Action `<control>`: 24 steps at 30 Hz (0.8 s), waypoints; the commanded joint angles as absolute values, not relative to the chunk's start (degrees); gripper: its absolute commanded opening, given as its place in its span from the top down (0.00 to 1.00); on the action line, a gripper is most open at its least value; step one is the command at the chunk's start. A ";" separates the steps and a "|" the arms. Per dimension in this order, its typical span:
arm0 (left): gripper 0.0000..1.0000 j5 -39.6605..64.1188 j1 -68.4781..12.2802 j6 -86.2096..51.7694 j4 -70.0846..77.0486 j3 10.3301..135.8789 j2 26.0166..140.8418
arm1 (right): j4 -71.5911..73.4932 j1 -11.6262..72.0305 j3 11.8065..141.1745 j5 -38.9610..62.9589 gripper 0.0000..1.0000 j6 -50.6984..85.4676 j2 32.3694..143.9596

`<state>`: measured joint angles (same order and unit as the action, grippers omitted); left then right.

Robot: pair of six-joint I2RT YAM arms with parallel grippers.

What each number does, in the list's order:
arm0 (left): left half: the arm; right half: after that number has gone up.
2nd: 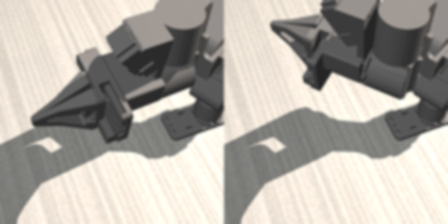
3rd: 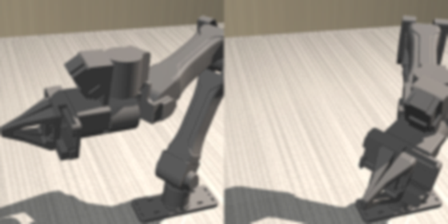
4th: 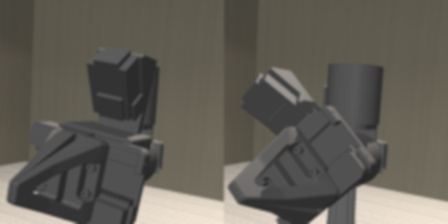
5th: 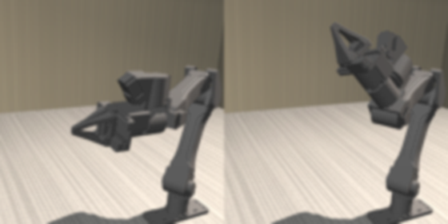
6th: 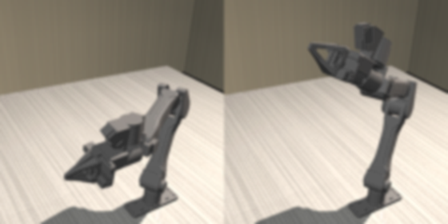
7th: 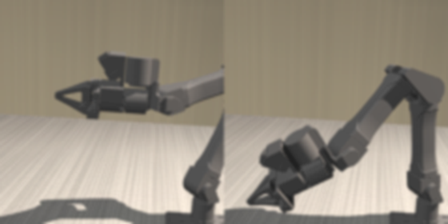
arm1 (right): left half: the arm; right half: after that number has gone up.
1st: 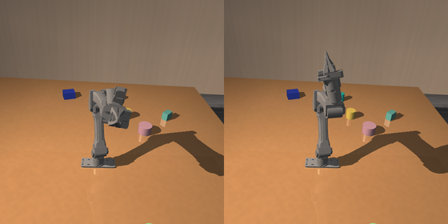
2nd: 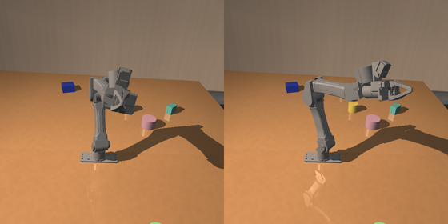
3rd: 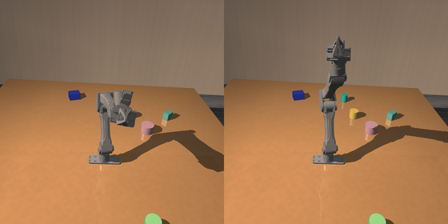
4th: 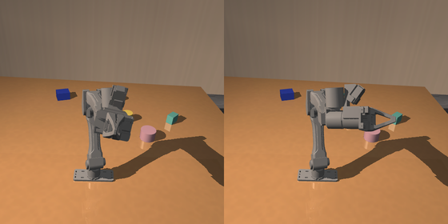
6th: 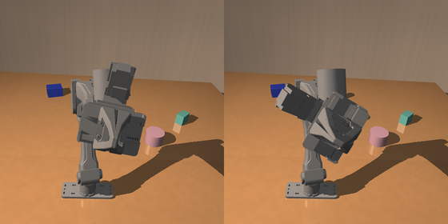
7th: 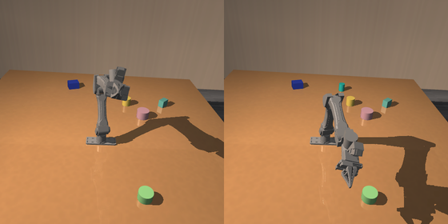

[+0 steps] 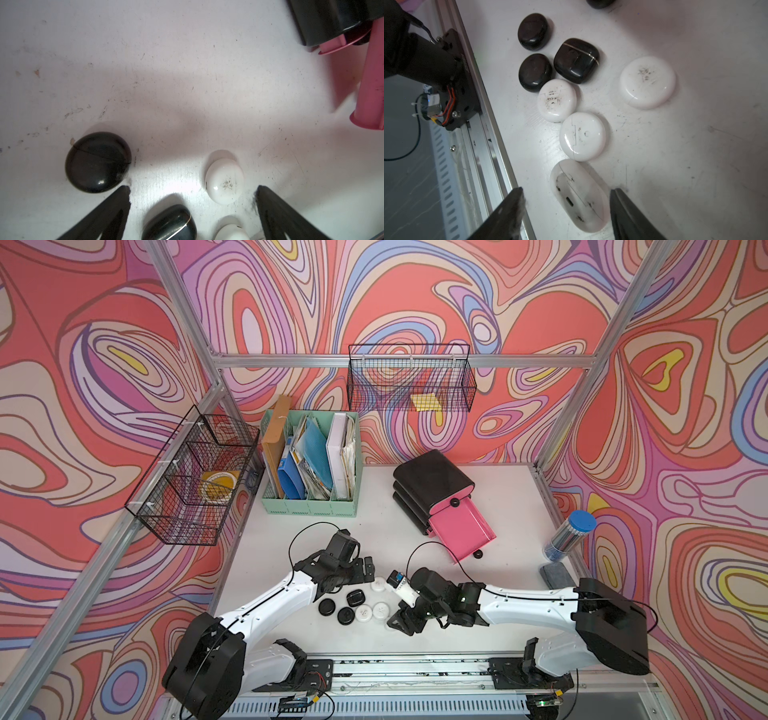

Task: Put the bluetooth earphones in the drawer according to color
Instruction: Pick up the Bluetooth earphone from the center of the board.

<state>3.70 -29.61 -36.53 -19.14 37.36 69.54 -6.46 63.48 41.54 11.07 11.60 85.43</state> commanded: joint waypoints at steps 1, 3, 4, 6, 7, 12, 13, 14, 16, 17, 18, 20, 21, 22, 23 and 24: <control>0.01 2.72 -29.45 -36.53 -18.01 36.83 70.19 | -10.94 66.42 44.29 5.00 0.33 7.53 88.67; 0.01 2.91 -29.49 -36.59 -17.77 36.91 70.44 | -12.81 67.87 45.77 3.20 0.32 6.81 90.87; 0.01 2.93 -29.46 -36.57 -17.73 36.88 70.57 | -13.63 68.39 46.32 2.28 0.32 6.53 91.70; 0.01 3.24 -29.45 -36.53 -17.46 36.74 70.91 | -15.29 69.37 47.40 0.74 0.33 6.16 93.41; 0.01 3.26 -29.49 -36.60 -17.27 36.68 71.00 | -15.87 69.67 47.75 -0.10 0.33 6.13 94.08; 0.01 3.53 -29.45 -36.60 -16.96 36.64 71.10 | -16.23 69.78 47.57 -3.07 0.38 7.19 94.67; 0.01 3.58 -29.45 -36.62 -17.04 36.56 71.10 | -15.69 69.78 47.25 -3.54 0.40 7.75 94.44; 0.01 3.55 -29.49 -36.56 -16.93 36.60 71.10 | -15.40 69.73 47.00 -3.78 0.42 8.28 94.32; 0.01 3.61 -29.47 -36.49 -16.95 36.65 71.10 | -15.13 69.76 46.85 -4.65 0.46 9.15 94.52; 0.01 3.69 -29.49 -36.41 -16.88 36.65 71.10 | -15.29 69.78 46.87 -5.37 0.49 9.63 94.78; 0.01 3.84 -29.46 -36.46 -16.91 36.79 71.19 | -15.37 69.79 46.90 -5.58 0.51 9.87 94.96; 0.01 4.27 -29.47 -36.33 -16.83 36.95 71.38 | -15.47 69.74 46.85 -6.61 0.55 10.70 95.36; 0.01 4.52 -29.47 -36.24 -16.83 37.04 71.45 | -15.33 69.78 46.64 -6.97 0.57 11.21 95.36; 0.01 4.68 -29.44 -36.14 -16.90 37.20 71.54 | -15.21 69.78 46.46 -7.48 0.60 11.86 95.23; 0.01 4.82 -29.44 -36.13 -16.88 37.25 71.54 | -15.12 69.72 46.19 -8.52 0.63 12.55 94.98; 0.01 4.95 -29.50 -36.04 -16.95 37.39 71.54 | -15.16 69.70 46.08 -9.25 0.64 13.06 94.72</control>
